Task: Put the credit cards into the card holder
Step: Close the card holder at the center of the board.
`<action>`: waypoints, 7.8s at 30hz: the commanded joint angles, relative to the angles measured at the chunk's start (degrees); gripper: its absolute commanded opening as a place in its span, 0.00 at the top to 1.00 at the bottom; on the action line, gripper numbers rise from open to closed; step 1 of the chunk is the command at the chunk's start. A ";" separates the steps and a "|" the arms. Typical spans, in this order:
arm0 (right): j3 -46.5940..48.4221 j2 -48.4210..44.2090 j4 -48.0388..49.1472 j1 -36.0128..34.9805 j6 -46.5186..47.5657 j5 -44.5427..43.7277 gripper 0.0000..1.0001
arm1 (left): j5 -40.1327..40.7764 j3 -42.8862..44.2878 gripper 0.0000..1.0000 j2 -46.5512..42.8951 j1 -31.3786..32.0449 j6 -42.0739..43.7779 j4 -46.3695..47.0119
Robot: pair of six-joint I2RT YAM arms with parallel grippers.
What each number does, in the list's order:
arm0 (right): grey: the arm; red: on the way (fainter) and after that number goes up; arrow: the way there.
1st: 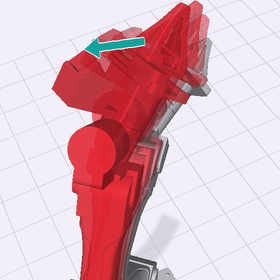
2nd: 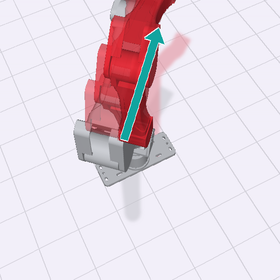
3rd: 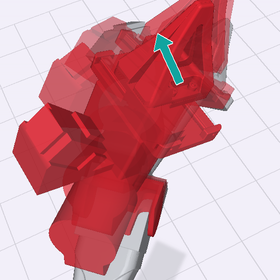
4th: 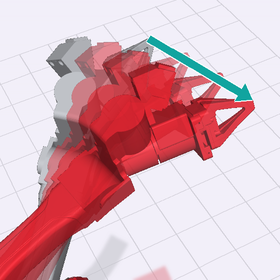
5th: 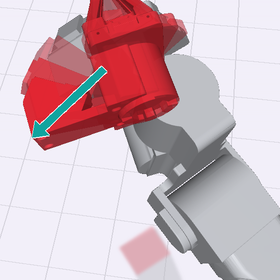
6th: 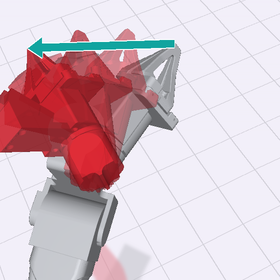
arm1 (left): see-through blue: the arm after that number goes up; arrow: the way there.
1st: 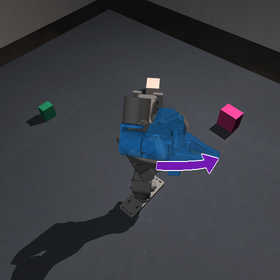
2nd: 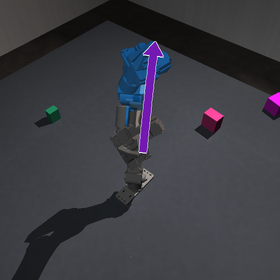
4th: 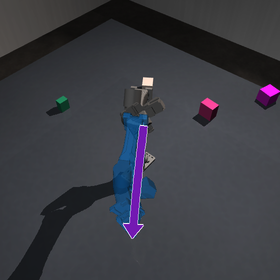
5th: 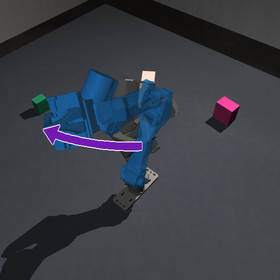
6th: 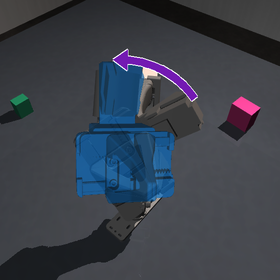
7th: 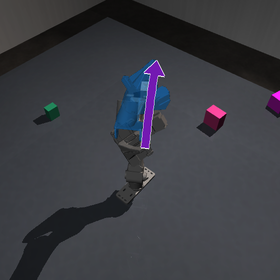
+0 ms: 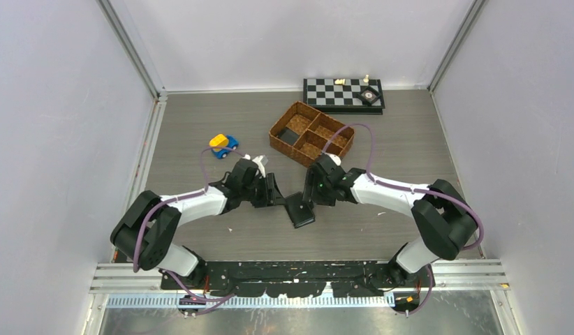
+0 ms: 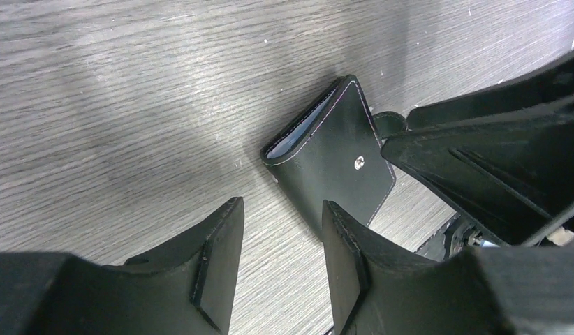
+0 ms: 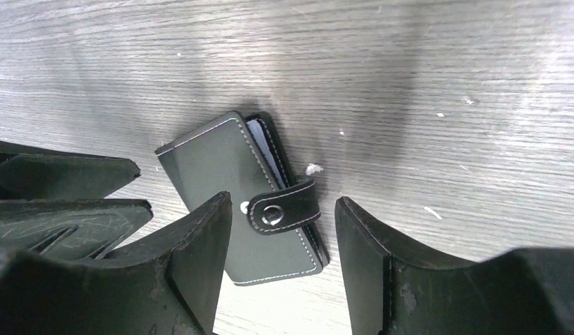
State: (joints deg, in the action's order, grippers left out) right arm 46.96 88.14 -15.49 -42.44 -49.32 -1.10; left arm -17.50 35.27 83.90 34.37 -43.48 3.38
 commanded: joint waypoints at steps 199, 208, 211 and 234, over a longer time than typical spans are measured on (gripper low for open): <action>18.03 20.23 -10.49 -14.51 7.34 -3.06 0.99 | 4.84 5.26 0.92 10.65 8.70 0.49 -1.49; 18.94 22.42 -9.29 -15.25 5.53 -3.49 1.00 | 4.42 4.61 0.93 10.29 8.78 -0.19 -0.43; 19.64 23.45 -8.85 -15.72 4.94 -3.85 0.99 | 4.32 4.14 0.94 10.13 8.80 -0.49 0.16; 21.92 29.41 -9.46 -16.69 1.71 -5.12 0.99 | 2.07 -1.99 0.97 9.98 8.76 -4.87 11.10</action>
State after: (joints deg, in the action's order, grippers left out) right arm 71.59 106.91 -40.36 -56.80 -41.32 -16.51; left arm -16.69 35.48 91.79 40.38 -48.03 12.53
